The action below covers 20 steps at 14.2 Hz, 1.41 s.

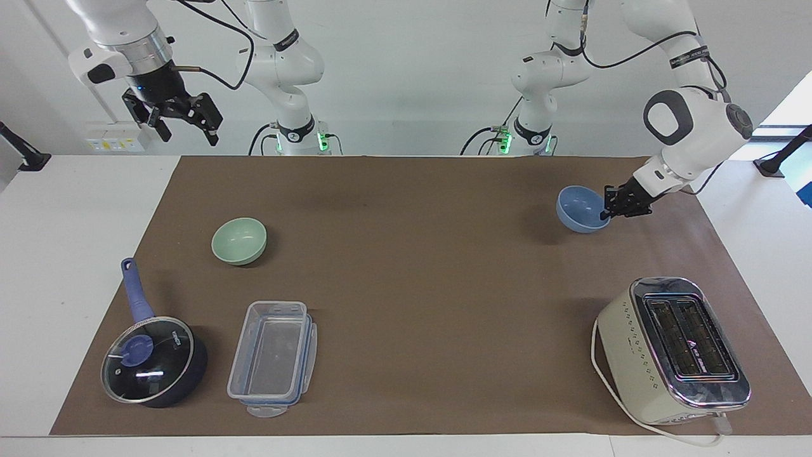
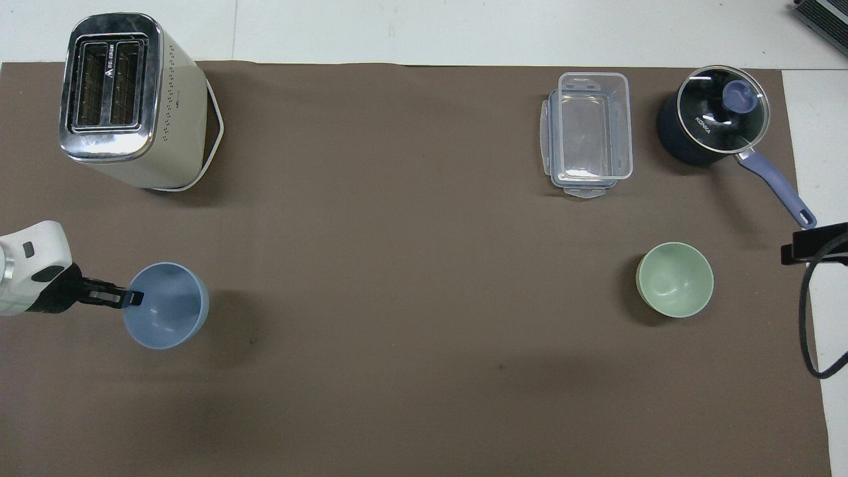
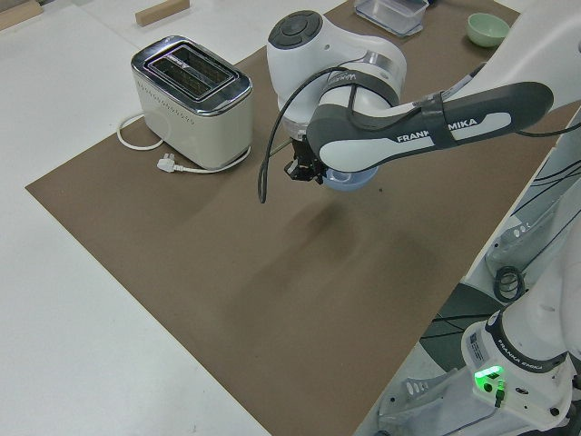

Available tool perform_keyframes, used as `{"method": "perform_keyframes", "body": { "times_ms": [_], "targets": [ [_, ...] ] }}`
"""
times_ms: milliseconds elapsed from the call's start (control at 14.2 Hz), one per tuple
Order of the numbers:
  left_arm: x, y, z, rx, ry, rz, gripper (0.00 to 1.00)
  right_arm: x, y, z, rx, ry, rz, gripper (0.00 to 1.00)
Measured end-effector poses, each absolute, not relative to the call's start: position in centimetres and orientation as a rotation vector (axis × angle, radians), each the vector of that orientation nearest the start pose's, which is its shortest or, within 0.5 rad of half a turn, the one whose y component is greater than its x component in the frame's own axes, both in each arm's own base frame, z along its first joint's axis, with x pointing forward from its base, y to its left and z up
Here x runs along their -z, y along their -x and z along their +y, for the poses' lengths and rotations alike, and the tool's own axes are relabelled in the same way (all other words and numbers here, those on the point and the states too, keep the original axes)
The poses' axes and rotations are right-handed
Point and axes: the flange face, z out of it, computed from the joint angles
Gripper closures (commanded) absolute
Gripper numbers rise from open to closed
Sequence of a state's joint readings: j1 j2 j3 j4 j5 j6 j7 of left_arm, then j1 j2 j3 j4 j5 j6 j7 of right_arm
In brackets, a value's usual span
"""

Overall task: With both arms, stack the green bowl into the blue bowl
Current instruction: 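Slide the blue bowl with the left gripper toward the table center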

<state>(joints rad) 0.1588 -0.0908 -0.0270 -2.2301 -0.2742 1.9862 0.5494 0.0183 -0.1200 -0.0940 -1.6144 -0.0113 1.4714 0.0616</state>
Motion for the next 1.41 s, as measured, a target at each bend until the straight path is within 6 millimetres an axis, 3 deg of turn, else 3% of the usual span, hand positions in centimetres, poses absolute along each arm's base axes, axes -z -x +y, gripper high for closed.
{"method": "perform_keyframes", "body": {
  "times_ms": [424,565,988,1200,1412],
  "targets": [
    [-40.5,-49.1,-6.7,-0.177,3.362,0.37,1.0,-65.9,-50.5,-4.3,-0.037,3.134,0.217,0.0],
    [-40.6,-48.6,-11.6,-0.159,3.354,0.316,1.0,-65.9,-50.5,-4.3,-0.037,3.134,0.217,0.0],
    [-39.1,-45.6,-25.0,-0.018,3.365,0.094,1.0,-65.9,-50.5,-4.3,-0.037,3.134,0.217,0.0],
    [-36.6,-44.7,-28.6,-0.009,3.364,0.023,1.0,-65.9,-50.5,-4.4,-0.037,3.134,0.218,0.0],
    [-34.4,-45.0,-29.1,-0.03,3.353,-0.002,1.0,-65.9,-50.5,-4.4,-0.037,3.134,0.218,0.0]
  ]
}}
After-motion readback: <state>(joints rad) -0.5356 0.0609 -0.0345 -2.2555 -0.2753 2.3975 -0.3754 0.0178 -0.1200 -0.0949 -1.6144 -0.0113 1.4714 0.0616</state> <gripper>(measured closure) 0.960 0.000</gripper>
